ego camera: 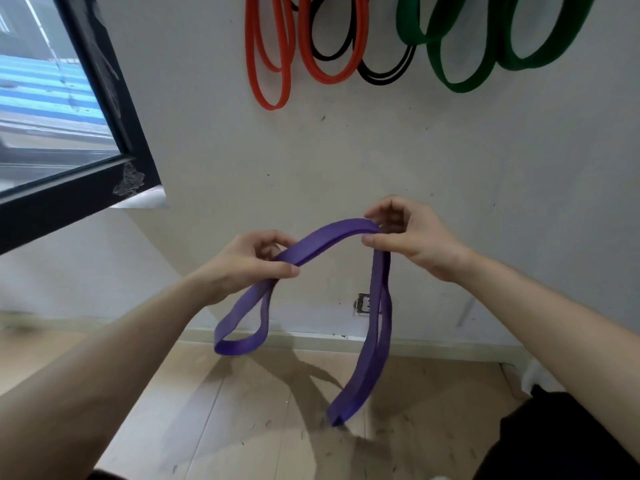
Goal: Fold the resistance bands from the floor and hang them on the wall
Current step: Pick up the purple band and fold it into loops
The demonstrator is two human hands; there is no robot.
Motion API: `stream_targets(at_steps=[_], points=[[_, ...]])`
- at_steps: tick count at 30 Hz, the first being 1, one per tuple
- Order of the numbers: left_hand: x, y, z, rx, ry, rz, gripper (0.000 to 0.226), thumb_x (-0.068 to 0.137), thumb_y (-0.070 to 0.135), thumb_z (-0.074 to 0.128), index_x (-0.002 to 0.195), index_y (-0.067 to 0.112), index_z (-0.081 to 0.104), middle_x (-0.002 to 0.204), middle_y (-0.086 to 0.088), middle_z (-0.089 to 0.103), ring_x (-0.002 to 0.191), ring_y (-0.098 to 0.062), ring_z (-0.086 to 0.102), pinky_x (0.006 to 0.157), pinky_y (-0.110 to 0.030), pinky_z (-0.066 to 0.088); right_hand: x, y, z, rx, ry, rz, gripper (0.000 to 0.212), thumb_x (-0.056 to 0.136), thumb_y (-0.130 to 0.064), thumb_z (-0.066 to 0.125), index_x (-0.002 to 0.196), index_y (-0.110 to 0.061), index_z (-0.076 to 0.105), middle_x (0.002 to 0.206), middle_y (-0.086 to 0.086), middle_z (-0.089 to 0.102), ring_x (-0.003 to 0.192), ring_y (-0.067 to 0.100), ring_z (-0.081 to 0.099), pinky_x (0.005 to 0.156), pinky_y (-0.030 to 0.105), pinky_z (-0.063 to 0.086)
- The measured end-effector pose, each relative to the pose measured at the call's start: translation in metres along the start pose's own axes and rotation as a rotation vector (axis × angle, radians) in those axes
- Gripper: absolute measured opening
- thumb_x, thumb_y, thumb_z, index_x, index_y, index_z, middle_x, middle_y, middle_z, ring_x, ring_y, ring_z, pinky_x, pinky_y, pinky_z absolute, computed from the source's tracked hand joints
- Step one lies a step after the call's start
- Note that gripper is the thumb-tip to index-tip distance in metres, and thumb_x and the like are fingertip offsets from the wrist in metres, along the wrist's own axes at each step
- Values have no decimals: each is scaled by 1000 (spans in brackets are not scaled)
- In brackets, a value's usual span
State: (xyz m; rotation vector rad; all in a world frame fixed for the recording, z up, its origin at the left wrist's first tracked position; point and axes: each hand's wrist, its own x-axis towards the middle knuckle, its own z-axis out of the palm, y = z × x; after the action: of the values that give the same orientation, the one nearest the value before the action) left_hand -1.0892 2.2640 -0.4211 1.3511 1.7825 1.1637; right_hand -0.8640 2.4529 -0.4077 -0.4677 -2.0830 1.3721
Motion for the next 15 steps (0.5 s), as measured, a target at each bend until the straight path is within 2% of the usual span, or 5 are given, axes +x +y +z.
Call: stream_targets(at_steps=[3, 7, 9, 12, 15], points=[[3, 8, 15, -73, -19, 41, 41, 64, 37, 86, 100, 20, 74, 81, -4, 69, 80, -19, 66, 85, -40, 54, 0, -16, 15, -71, -17, -117, 30, 77, -3, 84, 99, -14, 66, 89, 2, 69, 75, 11, 62, 70, 24, 54], [9, 24, 35, -178, 7, 101, 53, 65, 40, 86, 110, 15, 72, 94, -12, 72, 86, -17, 69, 84, -31, 58, 1, -20, 33, -226, -85, -180, 43, 72, -13, 88, 106, -17, 61, 97, 8, 68, 81, 28, 68, 72, 35, 58], [9, 27, 41, -186, 30, 102, 50, 65, 28, 93, 107, 12, 71, 95, -10, 73, 86, -16, 69, 80, -27, 56, 2, -18, 35, -236, -140, -144, 49, 72, -13, 88, 111, -17, 59, 103, 9, 67, 82, 28, 68, 75, 40, 59], [7, 30, 44, -150, 77, 101, 34, 74, 9, 87, 103, 4, 71, 88, -6, 73, 81, -13, 68, 76, -22, 53, -2, -9, 38, -187, -275, 0, 52, 75, -6, 85, 118, -12, 56, 113, 11, 65, 91, 28, 70, 81, 41, 61], [6, 31, 42, -173, 117, 107, 25, 78, 7, 84, 100, 8, 70, 86, -7, 70, 78, -14, 65, 73, -23, 54, -9, 8, 40, -211, -450, 131, 42, 77, 0, 82, 113, -6, 61, 109, 16, 70, 102, 24, 70, 87, 35, 60]])
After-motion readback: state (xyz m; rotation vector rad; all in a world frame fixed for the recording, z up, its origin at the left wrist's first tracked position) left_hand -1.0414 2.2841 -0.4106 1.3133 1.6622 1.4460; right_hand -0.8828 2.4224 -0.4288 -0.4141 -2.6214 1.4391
